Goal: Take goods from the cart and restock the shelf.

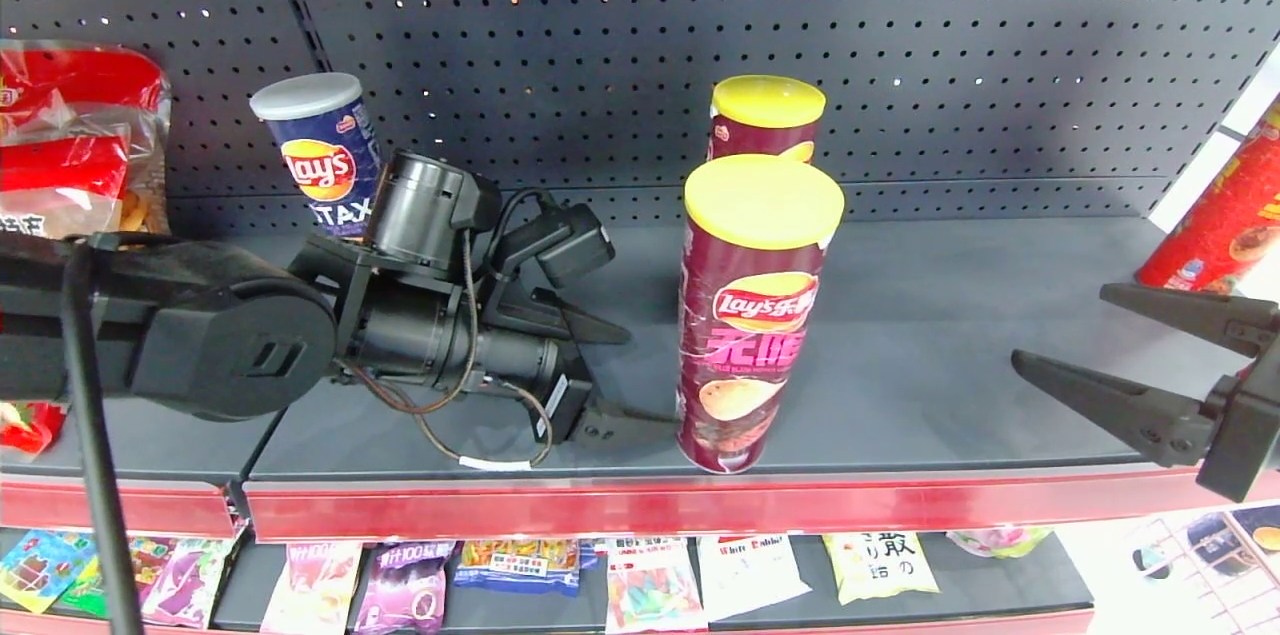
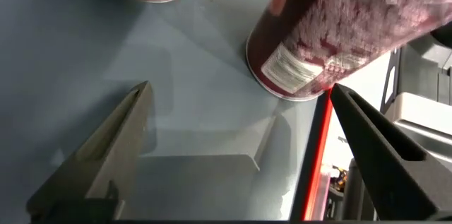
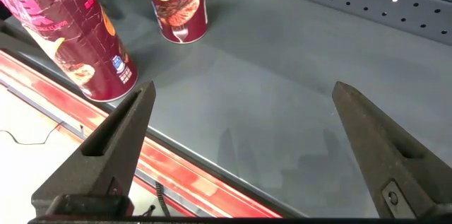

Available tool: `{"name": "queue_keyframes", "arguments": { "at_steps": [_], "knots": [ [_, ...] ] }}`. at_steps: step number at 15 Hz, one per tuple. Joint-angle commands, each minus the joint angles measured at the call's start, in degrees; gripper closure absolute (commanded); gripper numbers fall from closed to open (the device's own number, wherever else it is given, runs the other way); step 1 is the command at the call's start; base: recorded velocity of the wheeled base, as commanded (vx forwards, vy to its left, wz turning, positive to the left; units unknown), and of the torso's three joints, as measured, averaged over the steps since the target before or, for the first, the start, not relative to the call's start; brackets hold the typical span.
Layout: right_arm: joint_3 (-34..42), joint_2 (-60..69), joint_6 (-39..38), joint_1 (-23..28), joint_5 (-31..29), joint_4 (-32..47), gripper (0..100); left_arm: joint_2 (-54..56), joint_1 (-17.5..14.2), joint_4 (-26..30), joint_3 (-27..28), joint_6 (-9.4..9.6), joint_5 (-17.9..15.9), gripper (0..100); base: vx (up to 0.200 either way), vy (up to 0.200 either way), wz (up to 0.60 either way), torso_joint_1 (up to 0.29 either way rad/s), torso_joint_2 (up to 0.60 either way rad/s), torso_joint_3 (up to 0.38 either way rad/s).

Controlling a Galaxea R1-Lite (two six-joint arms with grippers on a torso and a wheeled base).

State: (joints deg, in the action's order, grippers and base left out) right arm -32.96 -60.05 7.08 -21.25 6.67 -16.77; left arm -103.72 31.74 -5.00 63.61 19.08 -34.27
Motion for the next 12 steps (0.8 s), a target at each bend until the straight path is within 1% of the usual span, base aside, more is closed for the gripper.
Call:
{"name": "queue_keyframes", "arguments": {
  "at_steps": [1,6,12],
  "knots": [
    [0.0,-0.2,0.0,0.0,0.0,0.0,0,-0.6,0.1,0.0,0.7,-0.01,0.0,0,0.000,0.000,0.00,0.000,0.00,0.000],
    [0.0,-0.2,-0.1,0.2,0.0,0.0,0,-1.0,0.7,0.0,1.0,-0.09,0.0,0,0.000,0.000,0.00,0.000,0.00,0.000],
    [0.0,-0.2,-0.1,0.4,0.0,0.0,0,-1.6,0.6,0.0,1.7,-0.09,0.1,0,0.000,0.000,0.00,0.000,0.00,0.000]
  ]
}}
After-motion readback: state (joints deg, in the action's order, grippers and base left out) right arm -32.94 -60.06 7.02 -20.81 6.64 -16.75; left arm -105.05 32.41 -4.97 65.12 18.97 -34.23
